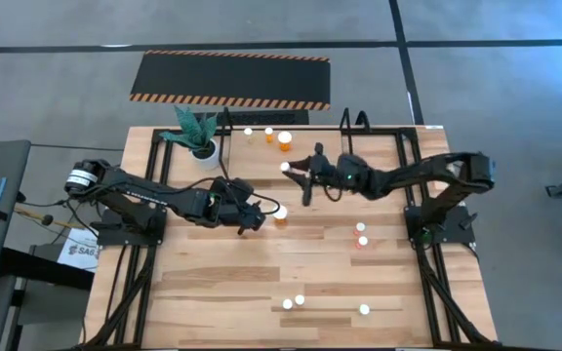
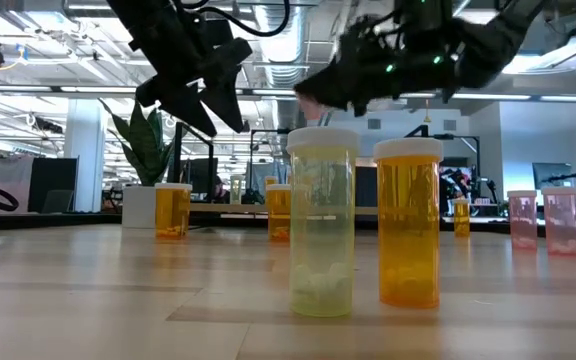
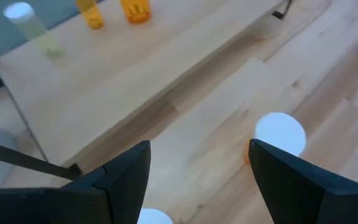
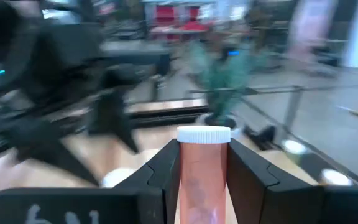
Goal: Pick and place medicine bottles onto shelf by color
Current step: Put the bottom left pink pill bottle on the shelf
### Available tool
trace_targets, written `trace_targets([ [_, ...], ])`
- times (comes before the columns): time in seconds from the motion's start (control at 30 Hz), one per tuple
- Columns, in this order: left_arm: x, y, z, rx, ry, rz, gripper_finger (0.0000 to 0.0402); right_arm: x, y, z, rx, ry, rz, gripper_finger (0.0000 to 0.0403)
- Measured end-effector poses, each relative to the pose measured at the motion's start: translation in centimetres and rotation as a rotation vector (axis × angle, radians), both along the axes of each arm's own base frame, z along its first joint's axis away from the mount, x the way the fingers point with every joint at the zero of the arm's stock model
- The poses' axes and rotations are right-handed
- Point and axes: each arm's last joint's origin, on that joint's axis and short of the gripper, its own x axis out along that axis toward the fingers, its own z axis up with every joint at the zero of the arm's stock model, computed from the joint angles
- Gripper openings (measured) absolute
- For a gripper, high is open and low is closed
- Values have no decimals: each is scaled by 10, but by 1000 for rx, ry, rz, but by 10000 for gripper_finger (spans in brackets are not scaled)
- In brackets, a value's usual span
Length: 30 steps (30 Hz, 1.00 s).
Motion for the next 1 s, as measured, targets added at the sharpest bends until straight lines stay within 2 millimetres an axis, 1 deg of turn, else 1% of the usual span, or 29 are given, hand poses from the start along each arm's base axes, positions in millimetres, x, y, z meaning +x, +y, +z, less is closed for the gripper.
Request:
trace_targets([
  [0.1, -1, 1, 0, 20, -2, 23, 258, 9, 2, -18, 29, -17, -90, 129],
  [0.23, -1, 1, 0, 33, -4, 32, 258, 17, 4, -31, 28, -92, -233, 128],
  [0.33, -2, 1, 0, 42, 3, 36, 258, 21, 4, -50, 40, -89, -318, 128],
  [0.47, -3, 2, -1, 45, 17, 37, 258, 24, -2, -72, 96, -110, -354, 128],
  [0.53, -4, 2, -1, 47, 27, 36, 258, 25, -4, -83, 96, -114, -360, 128],
  [0.67, -4, 2, -1, 48, 31, 36, 258, 26, -8, -95, 88, -189, -367, 128],
  [0.77, -4, 2, -1, 46, 34, 34, 258, 31, -11, -103, 111, -201, -372, 129],
  [1.0, -6, 1, -3, 28, 79, 6, 258, 41, -11, -105, 90, -202, -358, 139],
])
